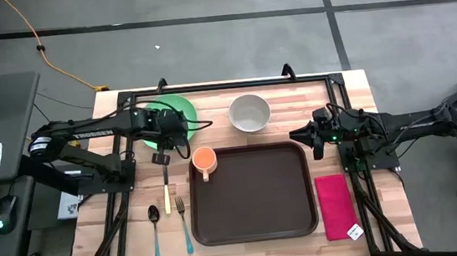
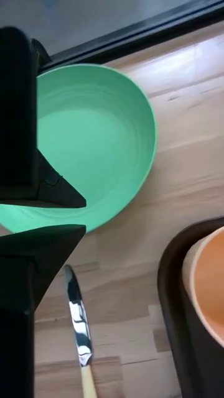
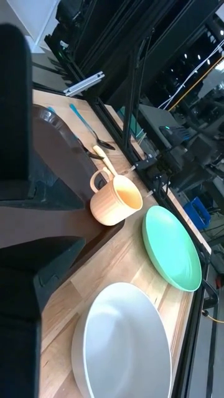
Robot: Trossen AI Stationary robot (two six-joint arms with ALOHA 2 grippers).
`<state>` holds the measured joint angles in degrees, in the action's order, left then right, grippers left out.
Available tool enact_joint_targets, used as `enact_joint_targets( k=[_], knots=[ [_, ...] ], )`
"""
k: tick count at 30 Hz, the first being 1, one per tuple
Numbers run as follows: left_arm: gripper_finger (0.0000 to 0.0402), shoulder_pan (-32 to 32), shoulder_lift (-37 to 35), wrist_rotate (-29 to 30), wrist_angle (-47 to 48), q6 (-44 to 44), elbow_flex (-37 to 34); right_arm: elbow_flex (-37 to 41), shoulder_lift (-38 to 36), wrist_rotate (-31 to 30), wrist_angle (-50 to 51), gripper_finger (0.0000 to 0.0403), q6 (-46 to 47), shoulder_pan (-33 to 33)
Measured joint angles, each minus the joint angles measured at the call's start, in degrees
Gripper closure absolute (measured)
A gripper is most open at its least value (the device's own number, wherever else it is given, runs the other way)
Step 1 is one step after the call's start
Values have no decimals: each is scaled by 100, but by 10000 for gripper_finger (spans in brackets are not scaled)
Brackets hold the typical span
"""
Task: Set up tray
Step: Put the green plate under the yellow mug on the brown serving tray
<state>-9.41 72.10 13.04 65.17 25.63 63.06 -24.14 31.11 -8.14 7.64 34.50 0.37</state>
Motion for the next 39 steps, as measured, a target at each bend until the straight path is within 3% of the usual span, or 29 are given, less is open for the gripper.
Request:
enact_joint_targets(
  k=[24, 39],
  knots=[
    [314, 0, 2, -22, -114, 131, -26, 0, 0, 0, 0, 356, 16, -1],
    [185, -7, 3, -72, -172, 200, -26, 0, 0, 87, 0, 358, 11, -1]
  ],
)
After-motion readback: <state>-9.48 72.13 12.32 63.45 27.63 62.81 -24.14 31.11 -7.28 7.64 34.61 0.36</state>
